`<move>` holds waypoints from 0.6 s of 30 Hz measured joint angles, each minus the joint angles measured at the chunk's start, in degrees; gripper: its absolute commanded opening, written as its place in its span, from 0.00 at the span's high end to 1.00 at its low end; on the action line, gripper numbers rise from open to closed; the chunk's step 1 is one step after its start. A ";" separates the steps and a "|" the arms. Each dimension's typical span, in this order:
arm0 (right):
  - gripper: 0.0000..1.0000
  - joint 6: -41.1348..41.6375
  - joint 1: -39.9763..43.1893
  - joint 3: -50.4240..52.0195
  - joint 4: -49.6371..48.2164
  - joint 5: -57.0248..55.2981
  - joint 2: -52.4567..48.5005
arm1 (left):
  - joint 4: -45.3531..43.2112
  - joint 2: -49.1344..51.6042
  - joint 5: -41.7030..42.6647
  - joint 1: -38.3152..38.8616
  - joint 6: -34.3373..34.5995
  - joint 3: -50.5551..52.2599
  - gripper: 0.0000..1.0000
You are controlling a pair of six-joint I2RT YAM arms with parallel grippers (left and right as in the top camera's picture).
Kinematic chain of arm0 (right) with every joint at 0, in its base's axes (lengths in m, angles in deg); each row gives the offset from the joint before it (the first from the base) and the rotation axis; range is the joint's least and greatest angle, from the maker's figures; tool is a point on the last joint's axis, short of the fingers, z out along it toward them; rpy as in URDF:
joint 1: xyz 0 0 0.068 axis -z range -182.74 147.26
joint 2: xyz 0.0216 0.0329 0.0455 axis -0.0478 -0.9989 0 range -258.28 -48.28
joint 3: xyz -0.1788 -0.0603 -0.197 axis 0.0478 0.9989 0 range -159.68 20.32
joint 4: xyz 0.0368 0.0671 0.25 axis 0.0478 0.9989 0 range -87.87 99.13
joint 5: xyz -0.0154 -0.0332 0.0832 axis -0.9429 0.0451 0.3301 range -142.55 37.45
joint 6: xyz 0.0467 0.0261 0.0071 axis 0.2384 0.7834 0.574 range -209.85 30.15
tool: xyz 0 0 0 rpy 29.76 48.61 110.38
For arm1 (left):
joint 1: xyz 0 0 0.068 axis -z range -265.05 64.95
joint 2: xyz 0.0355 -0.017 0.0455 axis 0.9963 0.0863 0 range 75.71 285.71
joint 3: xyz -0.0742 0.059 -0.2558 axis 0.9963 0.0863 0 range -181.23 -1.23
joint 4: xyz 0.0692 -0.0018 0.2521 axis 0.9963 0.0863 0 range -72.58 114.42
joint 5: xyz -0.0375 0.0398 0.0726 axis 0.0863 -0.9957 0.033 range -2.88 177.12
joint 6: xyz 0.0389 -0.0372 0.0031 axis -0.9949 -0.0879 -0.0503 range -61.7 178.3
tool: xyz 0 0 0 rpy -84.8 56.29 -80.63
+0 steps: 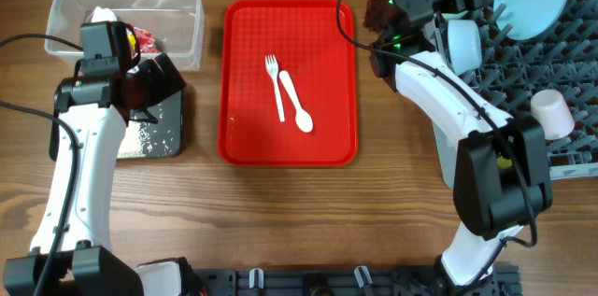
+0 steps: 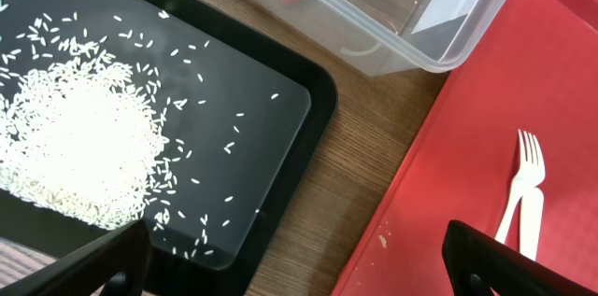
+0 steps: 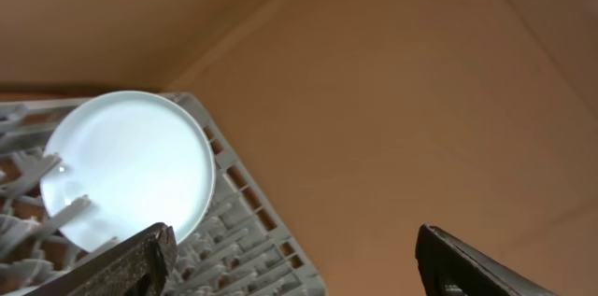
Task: Sort waste into correct bins and load items into the dishwasher rack
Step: 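Move the right gripper over the white spoon on the red tray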
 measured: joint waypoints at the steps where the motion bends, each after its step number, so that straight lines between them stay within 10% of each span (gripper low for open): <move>1: 0.09 -1.66 0.00 0.00 -2.73 -0.13 0.00 | 0.00 0.00 0.00 0.00 0.00 0.00 0.00; 11: 0.08 -18.80 -1.33 0.00 -33.07 -0.61 0.02 | -0.02 0.00 0.00 0.00 0.00 0.00 0.00; 18: 0.06 -9.73 -8.15 0.00 -5.57 0.39 -0.04 | 0.00 0.00 0.02 0.00 0.00 0.00 0.00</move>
